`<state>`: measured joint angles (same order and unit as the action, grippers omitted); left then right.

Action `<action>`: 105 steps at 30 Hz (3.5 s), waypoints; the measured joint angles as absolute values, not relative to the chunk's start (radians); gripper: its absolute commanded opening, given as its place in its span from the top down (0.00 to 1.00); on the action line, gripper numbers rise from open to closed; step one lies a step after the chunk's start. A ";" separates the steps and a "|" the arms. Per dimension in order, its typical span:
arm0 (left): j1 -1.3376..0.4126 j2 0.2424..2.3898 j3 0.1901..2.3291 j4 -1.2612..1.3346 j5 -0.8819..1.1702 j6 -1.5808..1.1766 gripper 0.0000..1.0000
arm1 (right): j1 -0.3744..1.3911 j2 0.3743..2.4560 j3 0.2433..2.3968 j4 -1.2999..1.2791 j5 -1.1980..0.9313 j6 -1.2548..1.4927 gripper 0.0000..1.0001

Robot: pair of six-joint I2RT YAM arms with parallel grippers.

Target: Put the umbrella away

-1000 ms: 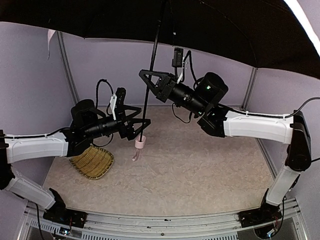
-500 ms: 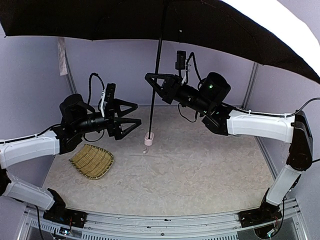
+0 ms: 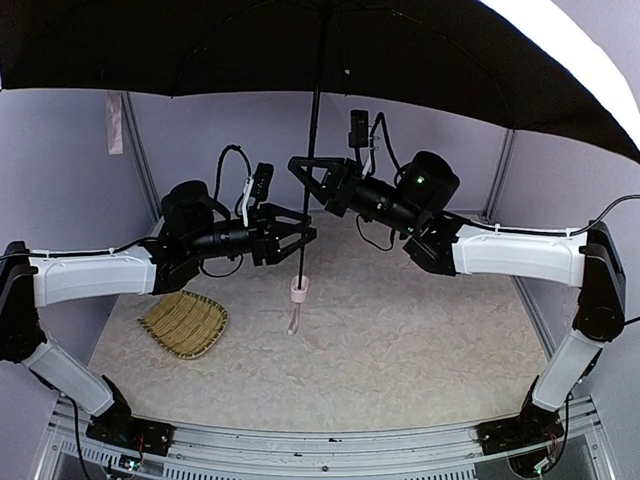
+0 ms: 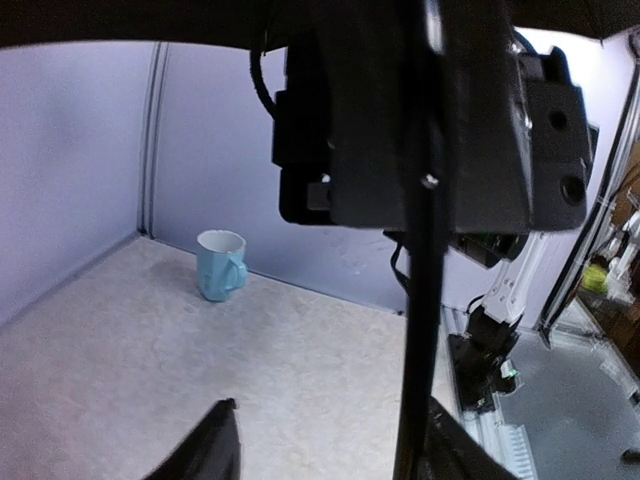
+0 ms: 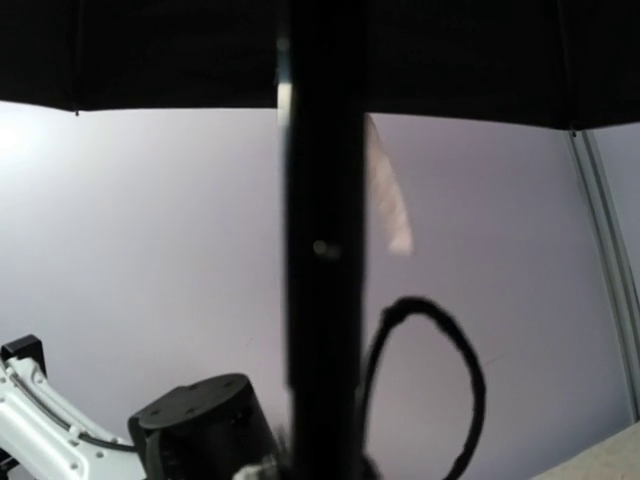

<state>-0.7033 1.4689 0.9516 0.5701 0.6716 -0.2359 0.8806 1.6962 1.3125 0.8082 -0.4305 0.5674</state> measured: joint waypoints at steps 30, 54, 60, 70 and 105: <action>-0.857 1.656 0.820 0.713 0.505 -0.496 1.00 | 0.671 1.774 1.296 0.985 -0.358 0.926 0.36; -0.893 1.766 0.801 0.904 0.507 -0.599 1.00 | 0.649 1.984 1.455 1.197 -0.150 1.097 0.53; -0.893 1.766 0.801 0.907 0.508 -0.598 1.00 | 0.645 1.985 1.454 1.207 -0.132 1.100 0.52; -0.893 1.766 0.801 0.906 0.513 -0.597 1.00 | 0.637 1.985 1.454 1.211 -0.128 1.097 0.79; -0.888 1.765 0.805 0.898 0.504 -0.598 1.00 | 0.627 1.985 1.420 1.238 -0.152 1.086 1.00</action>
